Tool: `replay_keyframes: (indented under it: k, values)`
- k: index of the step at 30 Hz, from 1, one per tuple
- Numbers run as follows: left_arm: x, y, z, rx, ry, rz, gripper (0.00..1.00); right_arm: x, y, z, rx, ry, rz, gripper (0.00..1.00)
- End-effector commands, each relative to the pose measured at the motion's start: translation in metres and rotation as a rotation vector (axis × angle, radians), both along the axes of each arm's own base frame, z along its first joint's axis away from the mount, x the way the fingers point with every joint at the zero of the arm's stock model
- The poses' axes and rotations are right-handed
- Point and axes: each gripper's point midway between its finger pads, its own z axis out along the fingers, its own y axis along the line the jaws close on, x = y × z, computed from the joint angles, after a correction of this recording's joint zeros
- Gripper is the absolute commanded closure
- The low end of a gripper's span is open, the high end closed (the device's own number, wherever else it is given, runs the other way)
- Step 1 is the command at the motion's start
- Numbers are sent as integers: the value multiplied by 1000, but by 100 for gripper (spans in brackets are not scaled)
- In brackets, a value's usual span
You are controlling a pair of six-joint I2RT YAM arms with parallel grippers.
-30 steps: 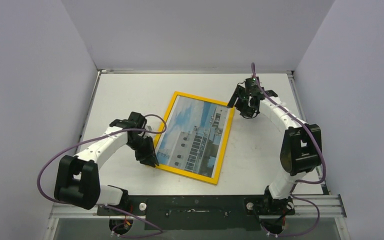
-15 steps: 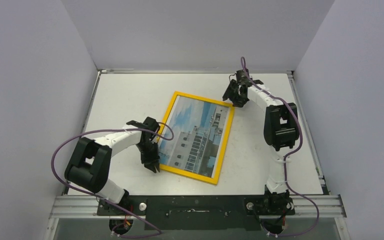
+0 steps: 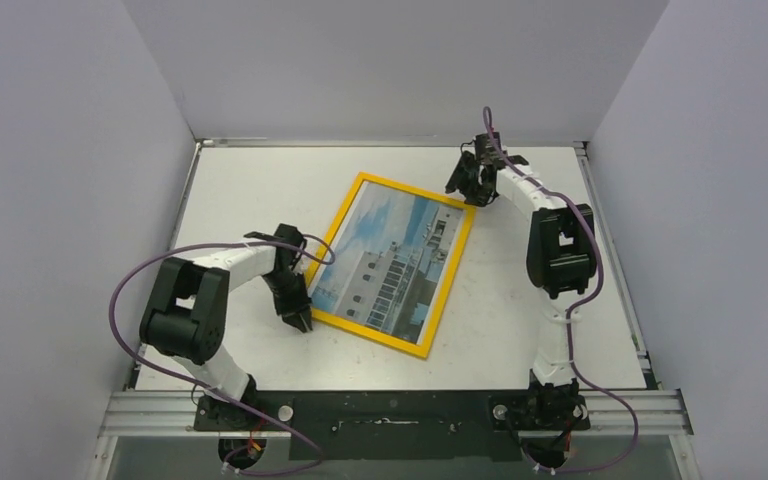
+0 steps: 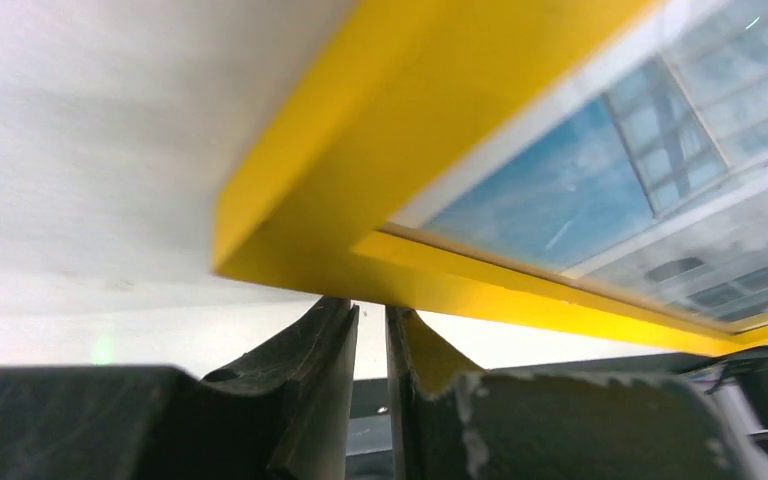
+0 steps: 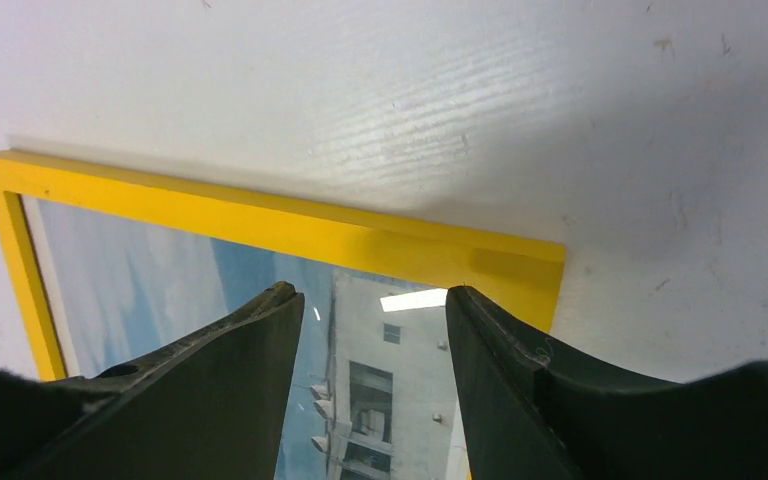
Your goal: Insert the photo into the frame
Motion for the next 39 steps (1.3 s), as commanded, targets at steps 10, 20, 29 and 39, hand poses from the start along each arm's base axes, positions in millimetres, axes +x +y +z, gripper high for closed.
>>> replay_keyframes:
  k: [10,20,29,39]
  values:
    - [158,6,3,-123,-312,174,83,51,-25,-2,-123,-82,9,38]
    - [179,20,8,-150,-317,214,83,50,-49,10,-245,-112,25,25]
    - [179,27,7,-166,-313,234,83,78,-64,53,-218,-280,-37,26]
    - [194,23,12,-220,-352,266,82,67,-57,0,-81,-89,107,27]
